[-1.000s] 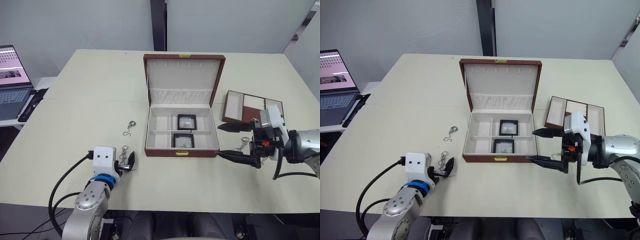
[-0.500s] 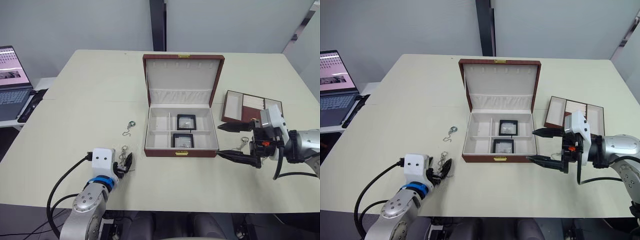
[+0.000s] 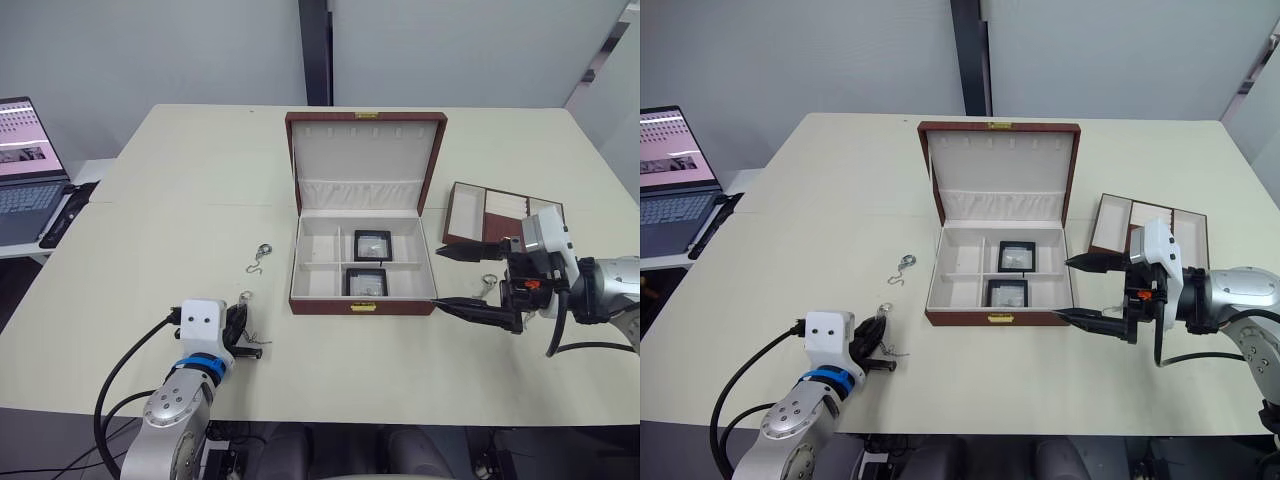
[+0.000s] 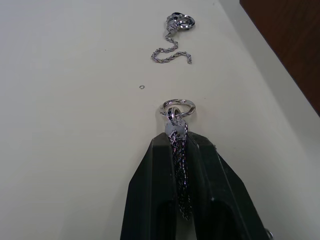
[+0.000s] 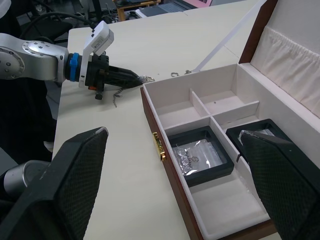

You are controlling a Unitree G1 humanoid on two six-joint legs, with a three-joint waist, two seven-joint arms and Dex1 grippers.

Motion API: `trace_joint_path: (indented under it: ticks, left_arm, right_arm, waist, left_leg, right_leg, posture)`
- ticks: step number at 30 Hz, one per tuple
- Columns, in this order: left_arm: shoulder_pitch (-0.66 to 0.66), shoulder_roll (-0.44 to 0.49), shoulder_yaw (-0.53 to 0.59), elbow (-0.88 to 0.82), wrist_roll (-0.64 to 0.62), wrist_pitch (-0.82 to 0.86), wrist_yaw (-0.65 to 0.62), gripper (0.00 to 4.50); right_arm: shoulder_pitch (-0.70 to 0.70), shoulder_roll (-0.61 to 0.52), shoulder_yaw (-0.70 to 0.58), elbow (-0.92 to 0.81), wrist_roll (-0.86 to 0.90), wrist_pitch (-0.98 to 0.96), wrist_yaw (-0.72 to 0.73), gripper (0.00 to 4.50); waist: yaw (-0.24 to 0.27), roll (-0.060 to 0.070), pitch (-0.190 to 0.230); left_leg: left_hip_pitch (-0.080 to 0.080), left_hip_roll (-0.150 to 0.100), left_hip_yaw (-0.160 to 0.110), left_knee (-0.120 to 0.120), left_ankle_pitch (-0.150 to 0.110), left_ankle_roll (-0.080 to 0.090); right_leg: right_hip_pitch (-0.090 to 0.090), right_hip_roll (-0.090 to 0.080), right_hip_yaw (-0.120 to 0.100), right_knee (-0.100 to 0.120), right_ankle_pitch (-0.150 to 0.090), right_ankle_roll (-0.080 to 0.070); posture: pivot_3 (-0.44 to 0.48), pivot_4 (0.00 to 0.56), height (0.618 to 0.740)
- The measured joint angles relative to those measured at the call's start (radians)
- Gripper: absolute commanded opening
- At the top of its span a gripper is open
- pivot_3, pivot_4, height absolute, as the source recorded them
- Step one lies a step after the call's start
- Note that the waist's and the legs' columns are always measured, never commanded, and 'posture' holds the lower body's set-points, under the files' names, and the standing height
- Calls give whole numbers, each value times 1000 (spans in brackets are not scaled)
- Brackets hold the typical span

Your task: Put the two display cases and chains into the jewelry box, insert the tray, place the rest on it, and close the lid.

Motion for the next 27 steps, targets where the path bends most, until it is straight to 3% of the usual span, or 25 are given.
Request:
trace_joint_path:
  ticks: [11, 19, 27]
  left_arm:
    - [-50, 42, 45, 15, -95, -28, -93, 45]
    - [-274, 120, 58, -80, -228, 56, -158, 45]
    - [-471, 188, 36, -46, -301, 134, -232, 45]
  right_arm:
    - [-16, 2, -1, 0, 14, 0, -18, 4500]
    - [-36, 18, -3, 0, 13, 0, -45, 4500]
    - [-30, 29, -36, -3, 12, -4, -96, 4500]
  waist:
    - [-1, -2, 1]
    - [0, -3, 2]
    - [0, -3, 2]
  left_leg:
    - [-1, 0, -1, 0, 0, 0]
    - [-2, 0, -2, 0, 0, 0]
    - [-2, 0, -2, 0, 0, 0]
  right_leg:
    - [0, 0, 0, 0, 0, 0]
    - [0, 0, -1, -1, 0, 0]
    - [-1, 2, -2, -1, 0, 0]
  posture:
    - [0, 150, 740]
    - [0, 150, 740]
    - [0, 150, 740]
